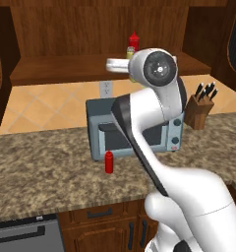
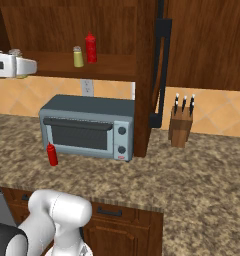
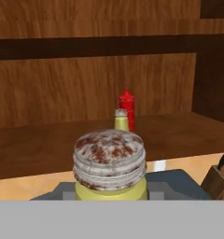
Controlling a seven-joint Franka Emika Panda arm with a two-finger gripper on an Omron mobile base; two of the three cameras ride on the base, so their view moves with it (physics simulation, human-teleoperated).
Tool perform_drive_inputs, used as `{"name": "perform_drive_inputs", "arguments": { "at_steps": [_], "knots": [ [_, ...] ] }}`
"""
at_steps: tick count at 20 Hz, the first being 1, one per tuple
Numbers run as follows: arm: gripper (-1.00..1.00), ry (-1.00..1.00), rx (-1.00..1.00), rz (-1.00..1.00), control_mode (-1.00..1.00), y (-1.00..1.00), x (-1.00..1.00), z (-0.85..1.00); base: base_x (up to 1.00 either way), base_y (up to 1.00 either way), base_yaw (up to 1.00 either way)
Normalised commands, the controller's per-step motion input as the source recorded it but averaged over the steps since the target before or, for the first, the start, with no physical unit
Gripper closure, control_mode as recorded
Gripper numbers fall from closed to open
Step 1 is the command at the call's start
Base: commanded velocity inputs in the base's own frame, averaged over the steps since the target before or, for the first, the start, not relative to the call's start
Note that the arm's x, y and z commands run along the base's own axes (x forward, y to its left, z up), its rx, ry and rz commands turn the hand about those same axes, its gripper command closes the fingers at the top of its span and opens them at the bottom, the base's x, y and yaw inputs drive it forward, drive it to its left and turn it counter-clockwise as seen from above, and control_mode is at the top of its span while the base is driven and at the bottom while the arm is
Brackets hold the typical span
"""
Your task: Put the shaker and condiment bottle from the counter next to their counterparts in the cabinet.
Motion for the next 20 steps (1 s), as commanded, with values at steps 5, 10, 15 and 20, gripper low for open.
{"name": "perform_drive_inputs", "arguments": {
  "at_steps": [5, 10, 15, 20],
  "knots": [
    [1.00, 0.00, 0.02, -0.29, -1.00, 0.00, 0.35, 0.00, 0.00, 0.00, 0.00],
    [1.00, 0.00, 0.00, -0.25, -1.00, 0.00, 0.29, 0.00, 0.00, 0.00, 0.00],
    [1.00, 0.00, 0.00, -0.01, -1.00, 0.00, 0.11, 0.03, 0.00, 0.00, 0.00],
    [1.00, 0.01, 0.00, 0.00, -1.00, 0.00, 0.48, 0.00, 0.00, 0.00, 0.00]
  ]
}}
